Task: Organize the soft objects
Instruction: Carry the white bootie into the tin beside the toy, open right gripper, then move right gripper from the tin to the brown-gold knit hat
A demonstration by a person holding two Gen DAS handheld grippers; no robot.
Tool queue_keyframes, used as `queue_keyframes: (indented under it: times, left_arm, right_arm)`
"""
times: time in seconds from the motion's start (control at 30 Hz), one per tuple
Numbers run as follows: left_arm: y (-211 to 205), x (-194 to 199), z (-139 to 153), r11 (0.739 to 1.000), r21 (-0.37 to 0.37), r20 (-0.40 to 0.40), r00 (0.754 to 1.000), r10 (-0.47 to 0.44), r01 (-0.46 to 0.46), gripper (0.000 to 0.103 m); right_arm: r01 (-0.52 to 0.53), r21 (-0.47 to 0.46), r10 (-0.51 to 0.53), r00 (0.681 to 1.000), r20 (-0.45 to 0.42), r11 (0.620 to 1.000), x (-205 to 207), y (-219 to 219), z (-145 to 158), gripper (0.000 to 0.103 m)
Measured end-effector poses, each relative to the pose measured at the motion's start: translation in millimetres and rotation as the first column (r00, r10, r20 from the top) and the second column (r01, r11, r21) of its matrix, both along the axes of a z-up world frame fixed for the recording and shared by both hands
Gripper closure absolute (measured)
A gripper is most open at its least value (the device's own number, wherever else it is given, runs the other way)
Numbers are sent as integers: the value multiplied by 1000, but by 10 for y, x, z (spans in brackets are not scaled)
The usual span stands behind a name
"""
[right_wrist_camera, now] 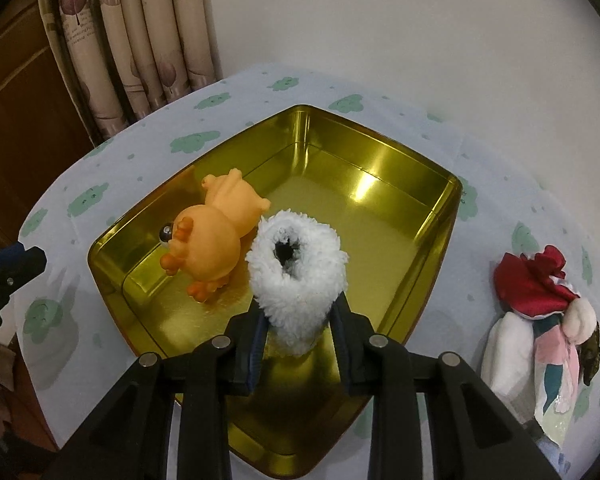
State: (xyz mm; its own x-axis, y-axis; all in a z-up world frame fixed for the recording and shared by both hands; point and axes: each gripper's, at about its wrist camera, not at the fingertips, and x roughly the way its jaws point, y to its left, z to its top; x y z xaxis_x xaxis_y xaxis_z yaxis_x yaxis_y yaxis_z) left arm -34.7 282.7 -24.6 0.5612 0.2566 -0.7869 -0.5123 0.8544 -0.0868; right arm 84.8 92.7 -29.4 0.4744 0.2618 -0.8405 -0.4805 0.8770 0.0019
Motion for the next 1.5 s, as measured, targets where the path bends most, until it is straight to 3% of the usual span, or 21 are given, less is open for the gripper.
queue_keyframes:
  times: [0.33, 0.53, 0.97, 1.2, 1.5]
  left_arm:
    - [-6, 10, -31, 1000, -17, -18, 1000, -6, 5, 49]
    - [-2, -9, -18, 1000, -16, -10, 1000, 6, -6, 49]
    - [35, 2, -58, 999, -38, -20, 1000, 15, -16, 49]
    - [36, 0, -58, 1000, -27, -20, 1000, 12, -12, 49]
    - [-16, -6, -39, 1000, 6, -18, 1000, 13, -12, 49]
  right_arm:
    - [11, 2, -11, 1000, -12, 1000, 3, -10, -27, 69]
    - [7, 7, -7, 1000, 11, 1000, -44, -23, 36, 39]
    - [11, 58, -16, 997, 82, 998, -280, -254, 395, 39]
    - [104, 46, -109, 987, 117, 993, -344, -887, 566, 39]
    - [354, -15, -347, 924, 157, 935, -205, -2180, 564, 38]
